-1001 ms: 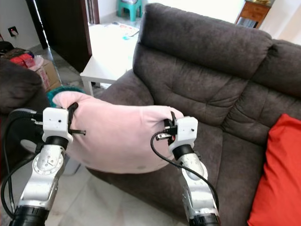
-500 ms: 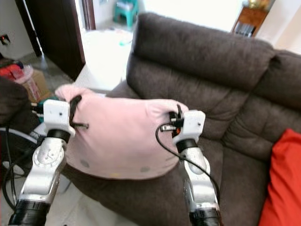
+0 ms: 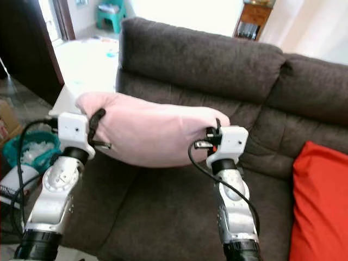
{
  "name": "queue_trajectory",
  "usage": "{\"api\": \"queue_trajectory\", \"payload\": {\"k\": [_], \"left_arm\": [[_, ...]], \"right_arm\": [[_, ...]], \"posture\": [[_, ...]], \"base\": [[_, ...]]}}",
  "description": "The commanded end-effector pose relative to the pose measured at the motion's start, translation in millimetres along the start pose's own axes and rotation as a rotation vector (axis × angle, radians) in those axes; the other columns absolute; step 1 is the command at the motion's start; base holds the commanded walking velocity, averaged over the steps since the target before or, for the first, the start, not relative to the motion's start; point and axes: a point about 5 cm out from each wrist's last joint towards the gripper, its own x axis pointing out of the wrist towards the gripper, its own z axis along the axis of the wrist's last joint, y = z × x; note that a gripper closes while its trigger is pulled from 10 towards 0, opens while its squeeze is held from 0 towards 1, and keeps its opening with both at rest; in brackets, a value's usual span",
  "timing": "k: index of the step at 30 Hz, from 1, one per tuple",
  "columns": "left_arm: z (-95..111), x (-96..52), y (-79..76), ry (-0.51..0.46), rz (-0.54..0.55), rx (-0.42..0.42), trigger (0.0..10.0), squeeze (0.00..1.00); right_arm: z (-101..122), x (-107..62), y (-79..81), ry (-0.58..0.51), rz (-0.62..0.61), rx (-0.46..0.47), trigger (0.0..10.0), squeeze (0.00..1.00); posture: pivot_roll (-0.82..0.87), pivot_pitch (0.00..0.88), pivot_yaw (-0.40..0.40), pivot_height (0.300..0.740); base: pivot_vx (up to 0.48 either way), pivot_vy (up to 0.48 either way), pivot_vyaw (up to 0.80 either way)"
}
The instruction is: Move the pillow to the sofa from floor
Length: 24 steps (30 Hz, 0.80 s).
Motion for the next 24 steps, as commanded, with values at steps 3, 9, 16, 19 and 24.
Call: {"api": "queue_trajectory", "payload": {"k": [3, 9, 16, 19, 24], "left_arm": [[2.3, -2.9, -9.8, 0.008, -0.052, -0.052, 10.0, 0.0], [3.4, -3.4, -22.5, 0.051, -0.18, -0.186, 10.0, 0.0], [11.8, -9.2, -45.2, 0.072, -0.396, -0.226, 10.0, 0.0], [14.6, -12.4, -51.6, 0.09, -0.476, -0.241, 10.0, 0.0], [10.3, -20.7, -51.5, 0.157, -0.57, -0.251, 10.0, 0.0]], "right_arm": [[2.8, 3.3, 0.7, 0.015, 0.045, -0.066, 10.0, 0.0], [8.8, 10.1, -5.3, 0.014, 0.001, -0.112, 10.0, 0.0], [15.1, 14.2, -18.5, 0.001, -0.084, -0.119, 10.0, 0.0], [13.6, 15.0, -17.2, 0.017, -0.074, -0.127, 10.0, 0.0], [-2.5, 13.9, -4.8, 0.118, 0.049, -0.155, 10.0, 0.0]], "posture": [[0.18, 0.018, -0.098, 0.74], [0.18, 0.02, -0.101, 0.74], [0.18, 0.02, -0.102, 0.74], [0.18, 0.02, -0.103, 0.74], [0.18, 0.021, -0.104, 0.74]], "base": [[0.0, 0.0, 0.0], [0.0, 0.0, 0.0], [0.0, 0.0, 0.0], [0.0, 0.0, 0.0], [0.0, 0.0, 0.0]]}}
